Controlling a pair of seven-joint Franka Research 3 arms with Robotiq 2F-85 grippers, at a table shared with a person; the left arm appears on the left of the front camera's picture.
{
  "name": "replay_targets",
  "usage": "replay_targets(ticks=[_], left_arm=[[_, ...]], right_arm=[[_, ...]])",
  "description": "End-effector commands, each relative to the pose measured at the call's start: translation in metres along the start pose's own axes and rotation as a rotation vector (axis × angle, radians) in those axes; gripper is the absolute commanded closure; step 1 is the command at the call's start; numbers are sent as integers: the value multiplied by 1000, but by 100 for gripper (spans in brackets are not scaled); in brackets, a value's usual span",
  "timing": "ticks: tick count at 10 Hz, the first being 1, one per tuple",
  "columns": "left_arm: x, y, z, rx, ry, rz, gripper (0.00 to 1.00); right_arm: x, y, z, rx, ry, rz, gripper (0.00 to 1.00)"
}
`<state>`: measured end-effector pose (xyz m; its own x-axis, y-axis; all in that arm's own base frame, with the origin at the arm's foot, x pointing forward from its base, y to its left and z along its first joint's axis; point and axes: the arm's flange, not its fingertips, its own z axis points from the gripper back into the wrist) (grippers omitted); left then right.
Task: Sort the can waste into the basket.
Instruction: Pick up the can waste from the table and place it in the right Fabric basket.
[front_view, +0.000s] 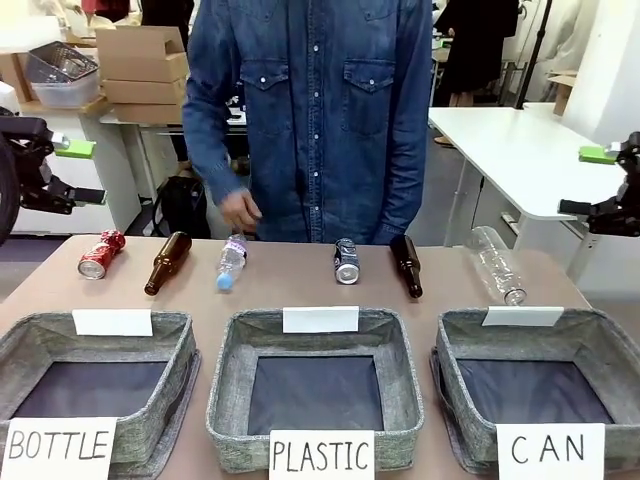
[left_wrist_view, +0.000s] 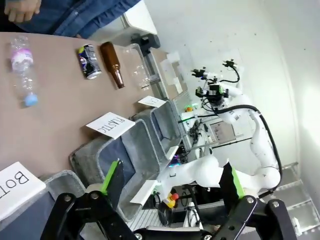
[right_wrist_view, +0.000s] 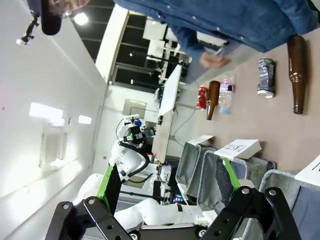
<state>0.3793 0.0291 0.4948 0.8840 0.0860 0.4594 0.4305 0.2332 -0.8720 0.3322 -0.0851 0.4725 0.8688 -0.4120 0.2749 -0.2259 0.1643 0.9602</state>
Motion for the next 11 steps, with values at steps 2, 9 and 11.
replay_targets(ticks=[2, 9, 11], left_arm=[[-3, 3, 3, -56, -16, -7, 0], [-3, 3, 3, -56, -16, -7, 0], [-3, 3, 3, -56, -16, -7, 0]], right_arm=[[4, 2, -2, 23, -12, 1, 0], [-9, 26, -98, -419, 235, 274, 0], [-7, 22, -165, -495, 357, 312, 0]])
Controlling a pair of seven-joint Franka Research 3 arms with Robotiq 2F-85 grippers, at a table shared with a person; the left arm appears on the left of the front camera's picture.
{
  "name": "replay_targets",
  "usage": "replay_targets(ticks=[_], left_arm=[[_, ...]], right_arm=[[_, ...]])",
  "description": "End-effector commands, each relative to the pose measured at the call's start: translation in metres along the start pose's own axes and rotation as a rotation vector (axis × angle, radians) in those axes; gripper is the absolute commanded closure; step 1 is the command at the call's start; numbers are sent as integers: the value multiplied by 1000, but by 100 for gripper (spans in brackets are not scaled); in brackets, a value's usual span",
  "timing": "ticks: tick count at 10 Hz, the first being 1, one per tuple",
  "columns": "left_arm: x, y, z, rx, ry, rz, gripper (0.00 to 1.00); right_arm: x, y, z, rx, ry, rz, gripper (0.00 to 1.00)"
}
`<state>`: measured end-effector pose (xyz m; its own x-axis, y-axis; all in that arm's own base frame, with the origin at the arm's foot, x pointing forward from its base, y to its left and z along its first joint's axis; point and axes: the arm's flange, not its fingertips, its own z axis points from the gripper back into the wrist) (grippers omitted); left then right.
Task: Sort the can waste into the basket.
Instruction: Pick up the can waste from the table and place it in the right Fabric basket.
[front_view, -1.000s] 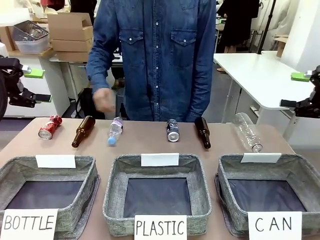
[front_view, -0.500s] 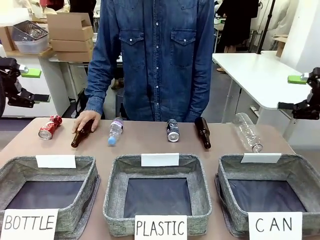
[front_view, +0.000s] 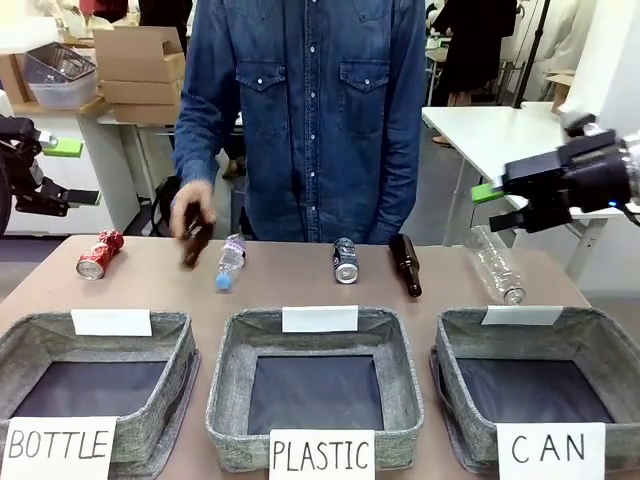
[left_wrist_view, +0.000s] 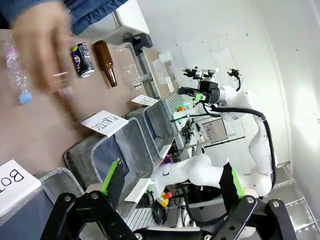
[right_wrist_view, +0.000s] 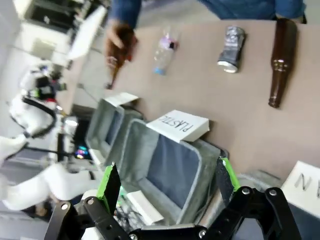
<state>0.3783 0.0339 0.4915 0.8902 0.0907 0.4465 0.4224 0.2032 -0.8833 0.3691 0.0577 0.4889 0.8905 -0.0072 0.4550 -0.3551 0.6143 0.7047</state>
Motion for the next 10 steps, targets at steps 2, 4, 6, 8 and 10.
replay_targets(ticks=[2, 4, 6, 8, 10], left_arm=[[-1, -1, -1, -26, -14, -22, 0], [-1, -1, -1, -26, -14, -22, 0], [-1, -1, -1, -26, -14, -22, 0], [-1, -1, -1, -26, -14, -22, 0], [-1, -1, -1, -26, -14, -22, 0]], right_arm=[[37, -9, -34, -62, 63, -37, 0], [28, -24, 6, -25, 20, -52, 0], [-6, -50, 86, 59, -48, -120, 0], [-35, -79, 126, 66, -160, -208, 0], [-36, -87, 116, 86, -165, -222, 0]])
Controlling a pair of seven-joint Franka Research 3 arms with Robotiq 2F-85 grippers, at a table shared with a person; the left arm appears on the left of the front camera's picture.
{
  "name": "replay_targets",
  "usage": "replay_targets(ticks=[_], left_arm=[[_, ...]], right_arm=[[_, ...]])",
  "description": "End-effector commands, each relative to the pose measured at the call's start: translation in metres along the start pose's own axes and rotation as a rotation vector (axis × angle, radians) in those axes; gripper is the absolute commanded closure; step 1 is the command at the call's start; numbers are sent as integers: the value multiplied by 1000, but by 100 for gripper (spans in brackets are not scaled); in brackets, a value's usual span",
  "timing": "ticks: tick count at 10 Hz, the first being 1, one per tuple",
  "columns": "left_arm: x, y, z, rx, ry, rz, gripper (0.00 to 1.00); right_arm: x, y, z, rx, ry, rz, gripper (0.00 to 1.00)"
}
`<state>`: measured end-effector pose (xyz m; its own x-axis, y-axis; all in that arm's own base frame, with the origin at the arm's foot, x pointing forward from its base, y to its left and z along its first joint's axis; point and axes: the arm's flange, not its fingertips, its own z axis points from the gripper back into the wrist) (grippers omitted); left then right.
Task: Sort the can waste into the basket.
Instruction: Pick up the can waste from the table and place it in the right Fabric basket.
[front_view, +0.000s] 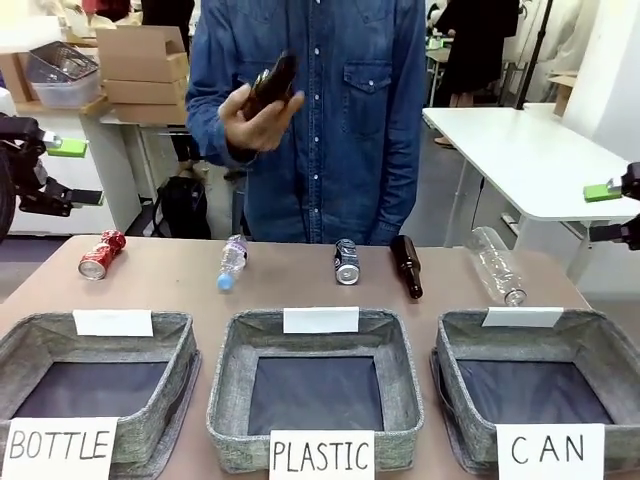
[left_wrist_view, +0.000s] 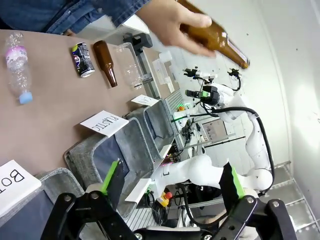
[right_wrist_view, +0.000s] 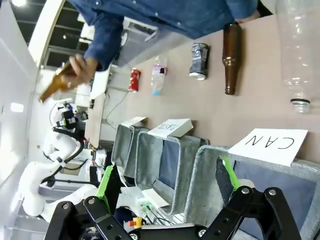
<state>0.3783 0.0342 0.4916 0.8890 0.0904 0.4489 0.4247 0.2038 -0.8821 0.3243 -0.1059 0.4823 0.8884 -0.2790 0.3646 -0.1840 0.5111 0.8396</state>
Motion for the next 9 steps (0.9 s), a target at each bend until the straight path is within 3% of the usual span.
replay_targets(ticks=[1, 3, 4, 5, 6, 7, 9], left_arm=[[-1, -1, -1, -27, -14, -20, 0], [0, 0, 0, 0, 0, 0, 0], [-5, -49, 51, 162, 8, -92, 0], [-29, -91, 116, 518, 76, -108, 0], [-62, -127, 169, 745, 44, -13, 0], [-84, -144, 187, 864, 16, 41, 0], [-92, -142, 182, 788, 6, -72, 0]], right_arm=[[6, 7, -35, 15, 41, 25, 0], [19, 30, -73, -65, 92, 68, 0], [24, 38, -91, -98, 130, 75, 0], [28, 44, -111, -121, 188, 99, 0], [33, 48, -133, -147, 234, 107, 0], [38, 51, -149, -139, 272, 109, 0], [44, 55, -170, -144, 308, 108, 0]])
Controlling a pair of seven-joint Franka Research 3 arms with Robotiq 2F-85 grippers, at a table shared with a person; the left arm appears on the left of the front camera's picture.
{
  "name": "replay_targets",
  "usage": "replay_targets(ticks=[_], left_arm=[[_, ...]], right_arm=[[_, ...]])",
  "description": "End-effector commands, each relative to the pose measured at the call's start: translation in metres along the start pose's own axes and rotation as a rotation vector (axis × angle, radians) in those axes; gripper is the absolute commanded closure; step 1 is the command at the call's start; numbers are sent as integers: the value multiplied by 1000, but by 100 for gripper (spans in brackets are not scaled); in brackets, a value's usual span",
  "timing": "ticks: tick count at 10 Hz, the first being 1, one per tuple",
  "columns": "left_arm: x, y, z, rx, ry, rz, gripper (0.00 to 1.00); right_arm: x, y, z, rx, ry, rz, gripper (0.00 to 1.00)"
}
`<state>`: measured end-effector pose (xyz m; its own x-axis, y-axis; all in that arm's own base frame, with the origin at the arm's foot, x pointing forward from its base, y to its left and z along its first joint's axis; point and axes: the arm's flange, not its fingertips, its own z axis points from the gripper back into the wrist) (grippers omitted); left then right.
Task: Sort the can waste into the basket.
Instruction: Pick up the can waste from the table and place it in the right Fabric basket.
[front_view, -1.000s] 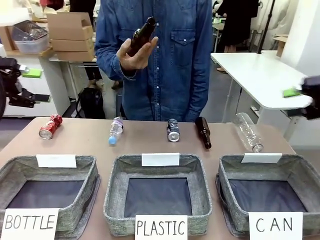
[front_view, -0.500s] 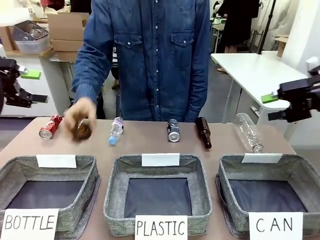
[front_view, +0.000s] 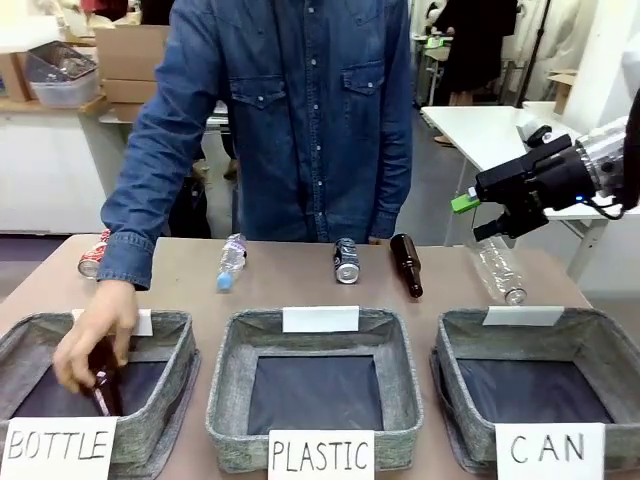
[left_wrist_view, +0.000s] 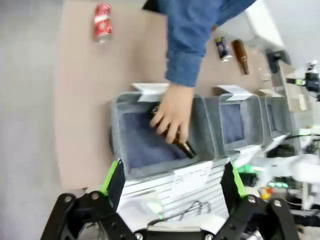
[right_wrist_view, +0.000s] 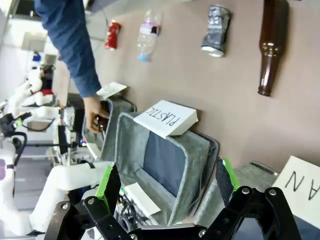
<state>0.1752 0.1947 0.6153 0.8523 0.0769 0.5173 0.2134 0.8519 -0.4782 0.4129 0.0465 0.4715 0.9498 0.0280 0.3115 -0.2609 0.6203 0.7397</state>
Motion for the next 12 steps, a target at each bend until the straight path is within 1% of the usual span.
replay_targets(ticks=[1, 2, 4, 5, 7, 8, 9, 10, 11, 12], left_arm=[[28, -6, -51, -65, -47, -72, 0], [0, 0, 0, 0, 0, 0, 0], [0, 0, 0, 0, 0, 0, 0], [8, -2, -10, -7, -9, -34, 0], [22, -18, -53, -167, 44, -89, 0], [21, -22, -73, -212, 83, -94, 0], [16, -29, -101, -327, 128, -108, 0], [5, -38, -137, -445, 197, -110, 0], [-11, -49, -171, -584, 291, -108, 0], [-30, -64, -198, -693, 375, -118, 0]], right_arm=[[15, 4, -3, -39, 16, -14, 0], [14, 4, 2, -55, -8, -23, 0], [8, 0, 10, -59, -45, -40, 0], [7, -3, 8, -58, -42, -53, 0], [9, -5, -2, -60, -33, -65, 0], [13, -1, -8, -53, -24, -58, 0], [22, 6, -21, -50, -31, -47, 0], [38, 14, -48, -117, -64, -45, 0], [56, 24, -82, -201, -80, -30, 0], [78, 33, -120, -292, -104, -29, 0]])
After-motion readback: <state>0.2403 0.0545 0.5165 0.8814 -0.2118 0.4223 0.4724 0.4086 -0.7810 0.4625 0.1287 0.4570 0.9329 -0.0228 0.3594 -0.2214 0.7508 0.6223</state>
